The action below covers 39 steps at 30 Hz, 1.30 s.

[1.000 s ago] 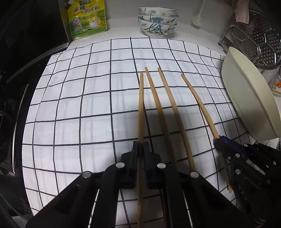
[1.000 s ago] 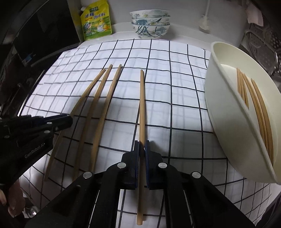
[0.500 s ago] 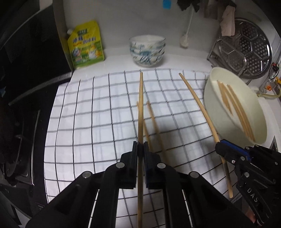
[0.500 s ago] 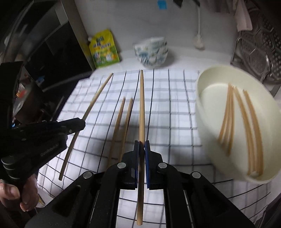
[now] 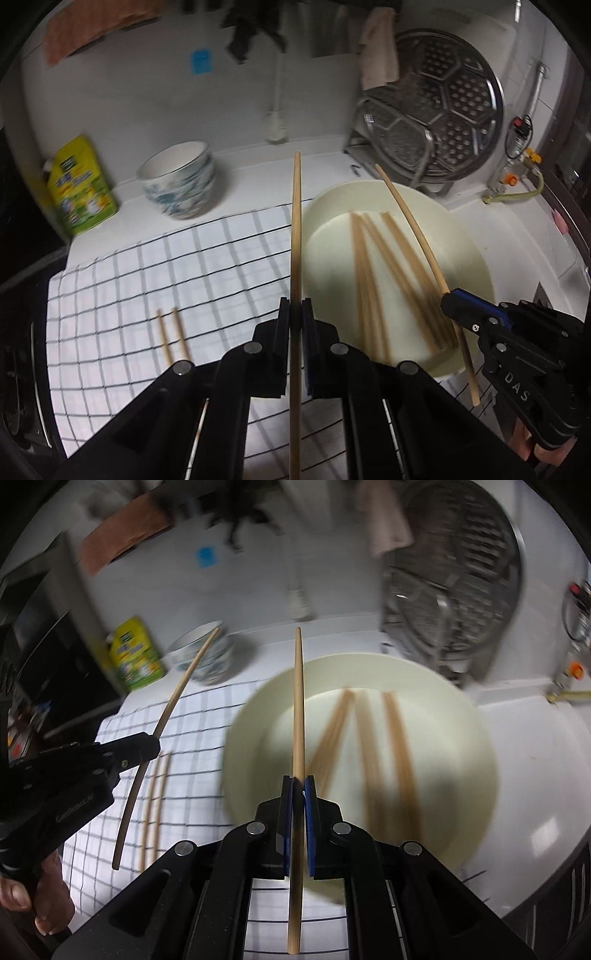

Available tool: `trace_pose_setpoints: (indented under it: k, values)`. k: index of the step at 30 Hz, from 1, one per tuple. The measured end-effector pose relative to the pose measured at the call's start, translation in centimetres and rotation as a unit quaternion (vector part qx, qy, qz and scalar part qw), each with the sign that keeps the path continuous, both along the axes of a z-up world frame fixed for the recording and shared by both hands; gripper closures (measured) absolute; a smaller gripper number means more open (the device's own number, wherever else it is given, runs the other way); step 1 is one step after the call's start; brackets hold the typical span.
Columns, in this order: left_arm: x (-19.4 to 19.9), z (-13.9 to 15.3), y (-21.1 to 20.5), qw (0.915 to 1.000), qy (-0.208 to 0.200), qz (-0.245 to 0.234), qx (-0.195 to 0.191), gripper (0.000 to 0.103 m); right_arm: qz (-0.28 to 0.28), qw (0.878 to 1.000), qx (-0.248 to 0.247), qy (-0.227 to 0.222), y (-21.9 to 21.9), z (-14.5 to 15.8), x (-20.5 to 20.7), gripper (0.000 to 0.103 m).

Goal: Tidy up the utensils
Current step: 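Carry the held chopsticks with both tools over the cream basin, then open both tools to drop the chopsticks into the basin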

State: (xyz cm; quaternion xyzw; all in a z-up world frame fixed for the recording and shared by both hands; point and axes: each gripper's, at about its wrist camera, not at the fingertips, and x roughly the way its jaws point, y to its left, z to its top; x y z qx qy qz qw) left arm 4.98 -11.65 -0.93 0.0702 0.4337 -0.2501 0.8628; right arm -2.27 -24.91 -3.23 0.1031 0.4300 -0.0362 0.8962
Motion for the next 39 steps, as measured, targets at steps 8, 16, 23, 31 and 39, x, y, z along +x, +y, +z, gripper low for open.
trace_pose_setpoints:
  k: [8,16,23,31,39]
  values:
    - [1.4,-0.3,-7.0,0.9995,0.002,-0.030,0.005,0.096,-0.035,0.999,0.012,0.008,-6.2,-1.1,0.2,0.097]
    - [2.2,-2.8,-10.9,0.9984,0.013,-0.039,0.037,0.096,-0.042,0.998,0.038,0.022,-9.6,-3.8,1.3,0.097]
    - [2.9,-4.7,-12.6,0.9977,0.028,-0.033,0.052,0.096,-0.037,0.998,0.041,0.041,-10.5,-5.3,2.4,0.097]
    - [3.8,-6.8,-13.9,0.9960,0.051,-0.025,0.068,0.096,-0.025,0.997,0.050,0.059,-10.8,-7.0,4.2,0.097]
    - [3.9,-6.5,-13.8,0.9961,0.043,-0.016,0.076,0.071,-0.027,0.997,0.048,0.059,-10.9,-6.9,4.1,0.089]
